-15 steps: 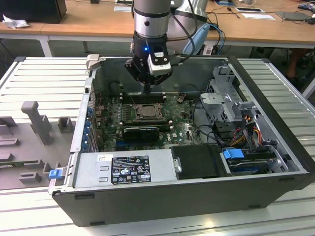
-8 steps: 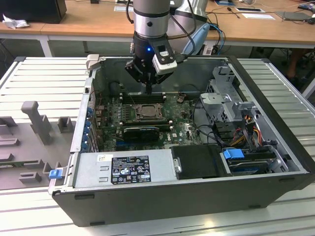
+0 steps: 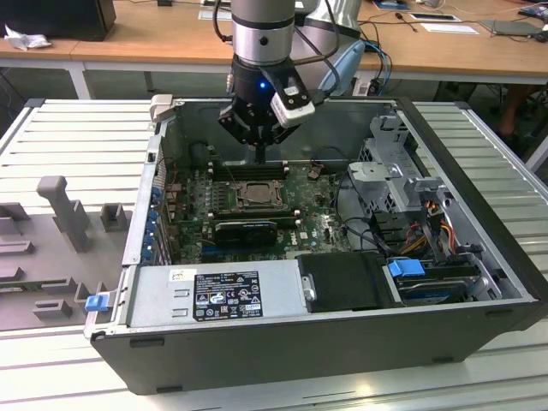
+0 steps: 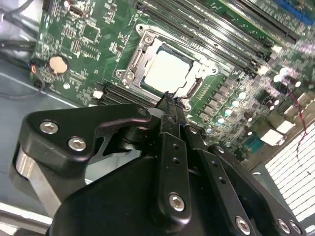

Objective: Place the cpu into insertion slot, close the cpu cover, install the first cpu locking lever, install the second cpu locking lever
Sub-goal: 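Install the first cpu locking lever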

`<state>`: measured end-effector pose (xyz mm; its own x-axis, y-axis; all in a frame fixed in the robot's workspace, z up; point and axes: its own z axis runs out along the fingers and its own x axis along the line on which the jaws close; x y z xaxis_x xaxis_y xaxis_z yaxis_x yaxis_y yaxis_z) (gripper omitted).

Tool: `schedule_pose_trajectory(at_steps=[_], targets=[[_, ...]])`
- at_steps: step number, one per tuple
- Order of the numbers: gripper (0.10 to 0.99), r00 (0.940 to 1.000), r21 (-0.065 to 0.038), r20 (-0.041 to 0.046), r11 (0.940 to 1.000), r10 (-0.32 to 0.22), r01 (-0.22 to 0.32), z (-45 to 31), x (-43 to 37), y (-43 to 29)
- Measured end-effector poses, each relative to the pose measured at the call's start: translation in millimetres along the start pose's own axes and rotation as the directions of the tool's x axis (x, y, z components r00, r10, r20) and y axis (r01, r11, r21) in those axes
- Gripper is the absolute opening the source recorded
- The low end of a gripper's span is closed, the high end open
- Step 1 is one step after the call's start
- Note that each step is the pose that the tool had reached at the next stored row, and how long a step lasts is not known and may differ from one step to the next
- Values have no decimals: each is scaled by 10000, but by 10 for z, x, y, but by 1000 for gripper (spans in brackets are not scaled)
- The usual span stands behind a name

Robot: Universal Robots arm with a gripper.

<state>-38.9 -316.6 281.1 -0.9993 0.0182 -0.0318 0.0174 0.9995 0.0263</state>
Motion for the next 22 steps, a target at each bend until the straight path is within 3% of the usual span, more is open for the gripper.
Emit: schedule_pose_trajectory(at_steps=[4, 8, 16, 17, 21, 22], targets=[[106, 9947, -34, -26, 9947, -1032, 1032, 0, 0, 0], [106, 9823, -64, -44, 9823, -1871, 1870, 0, 0, 0], [106, 9587, -101, -61, 9587, -2843, 2842, 0, 0, 0], [106, 9524, -109, -65, 9524, -3048, 3048, 0, 0, 0], [106, 9361, -129, -72, 9361, -3517, 3516, 0, 0, 0], [106, 9291, -137, -75, 9291, -3697, 3696, 0, 0, 0]])
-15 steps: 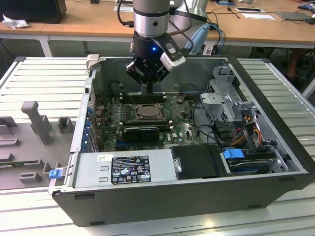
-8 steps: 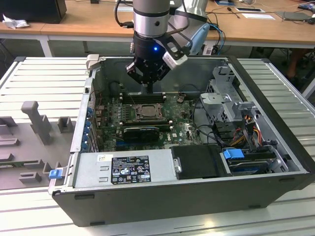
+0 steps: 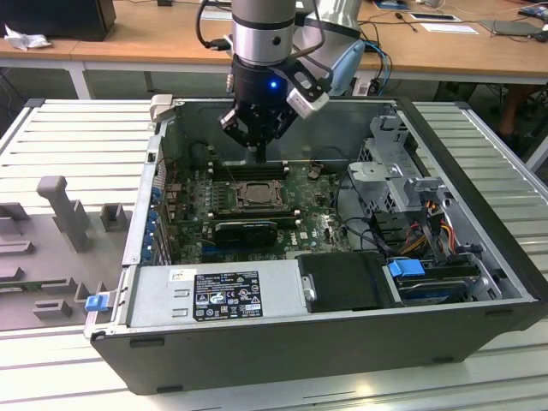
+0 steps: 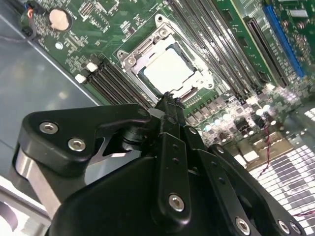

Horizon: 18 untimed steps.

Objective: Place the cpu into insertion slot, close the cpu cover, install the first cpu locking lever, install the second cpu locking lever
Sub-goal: 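Install the first cpu locking lever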

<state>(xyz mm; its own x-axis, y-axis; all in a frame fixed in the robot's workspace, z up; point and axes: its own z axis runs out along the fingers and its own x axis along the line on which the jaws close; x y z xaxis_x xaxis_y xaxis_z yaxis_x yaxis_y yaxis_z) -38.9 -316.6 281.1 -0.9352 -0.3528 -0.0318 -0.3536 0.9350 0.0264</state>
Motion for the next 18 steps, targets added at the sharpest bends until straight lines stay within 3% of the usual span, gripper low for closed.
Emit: schedule_pose_trajectory(at_steps=[4, 8, 12, 14, 17, 18], targets=[[106, 9971, -26, -16, 9971, -763, 763, 0, 2, 0], [106, 9975, -28, 33, 9975, -703, 703, 8, 24, 7], [106, 9995, 6, 59, 9995, 318, -318, 28, 25, 7], [106, 9950, 26, 78, 9951, 991, -991, 43, 25, 6], [106, 9881, 42, 95, 9881, 1534, -1534, 55, 26, 6], [106, 9832, 50, 104, 9833, 1821, -1822, 62, 26, 6]])
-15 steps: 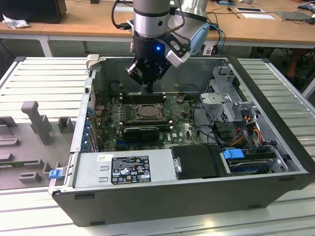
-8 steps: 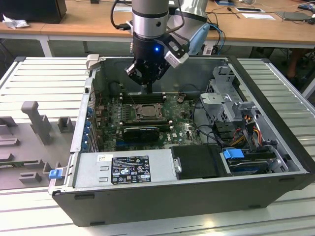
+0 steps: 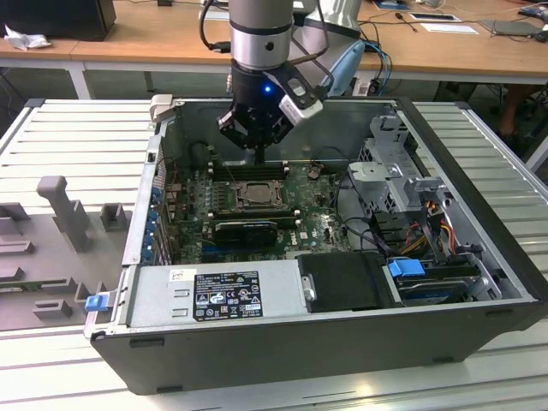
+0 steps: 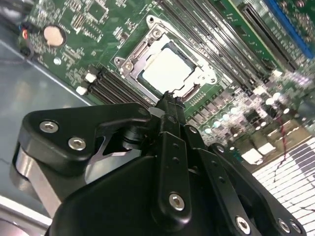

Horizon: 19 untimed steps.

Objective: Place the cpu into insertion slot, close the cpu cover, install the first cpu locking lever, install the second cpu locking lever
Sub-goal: 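Install the first cpu locking lever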

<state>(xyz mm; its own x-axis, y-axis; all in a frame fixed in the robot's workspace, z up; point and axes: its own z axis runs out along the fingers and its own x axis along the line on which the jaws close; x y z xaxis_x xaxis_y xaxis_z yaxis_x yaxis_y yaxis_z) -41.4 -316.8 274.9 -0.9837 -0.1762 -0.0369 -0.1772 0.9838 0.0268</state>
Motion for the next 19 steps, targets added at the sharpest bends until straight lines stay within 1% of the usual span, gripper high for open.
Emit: schedule_pose_trajectory(at_steps=[4, 6, 7, 9, 10, 12, 14, 17, 19], targets=[[106, 9972, 27, 21, 9972, 752, -752, 17, 1, 0], [106, 9913, 48, 37, 9913, 1316, -1316, 25, 1, -1], [106, 9895, 49, 42, 9895, 1442, -1442, 26, 6, 0], [106, 9896, 44, 44, 9896, 1440, -1440, 26, 31, 5], [106, 9896, 45, 43, 9896, 1441, -1441, 24, 80, 13], [106, 9896, 45, 43, 9895, 1441, -1441, 23, 139, 24], [106, 9885, 46, 45, 9885, 1511, -1511, 25, 232, 47], [106, 9840, 57, 53, 9840, 1780, -1781, 32, 242, 48], [106, 9830, 55, 54, 9830, 1833, -1834, 33, 283, 56]])
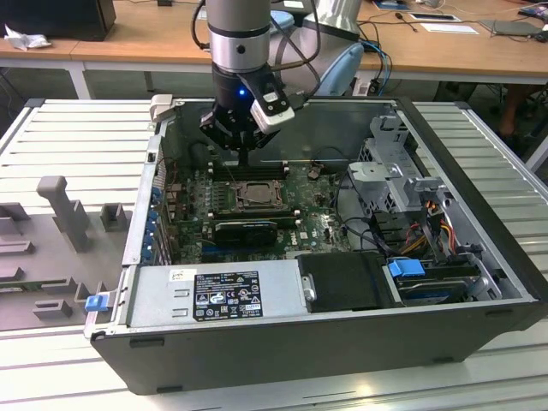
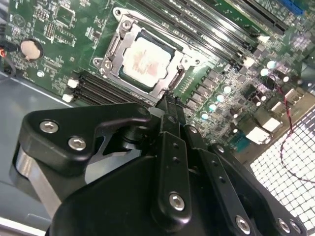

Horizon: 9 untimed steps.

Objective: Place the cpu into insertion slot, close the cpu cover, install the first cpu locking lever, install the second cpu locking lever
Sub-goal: 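Install the first cpu locking lever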

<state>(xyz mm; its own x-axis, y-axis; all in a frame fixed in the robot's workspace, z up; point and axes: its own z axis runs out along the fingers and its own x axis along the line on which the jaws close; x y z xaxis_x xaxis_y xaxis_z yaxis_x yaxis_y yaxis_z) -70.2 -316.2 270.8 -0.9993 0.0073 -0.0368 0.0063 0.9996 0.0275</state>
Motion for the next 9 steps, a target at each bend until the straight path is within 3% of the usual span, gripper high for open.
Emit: schedule_pose_trajectory(at_steps=[5, 9], targets=[[106, 10000, -21, 1, 10000, 1, -1, 0, 262, -1], [106, 10000, -22, 2, 10000, 1, -1, 12, 359, 6]])
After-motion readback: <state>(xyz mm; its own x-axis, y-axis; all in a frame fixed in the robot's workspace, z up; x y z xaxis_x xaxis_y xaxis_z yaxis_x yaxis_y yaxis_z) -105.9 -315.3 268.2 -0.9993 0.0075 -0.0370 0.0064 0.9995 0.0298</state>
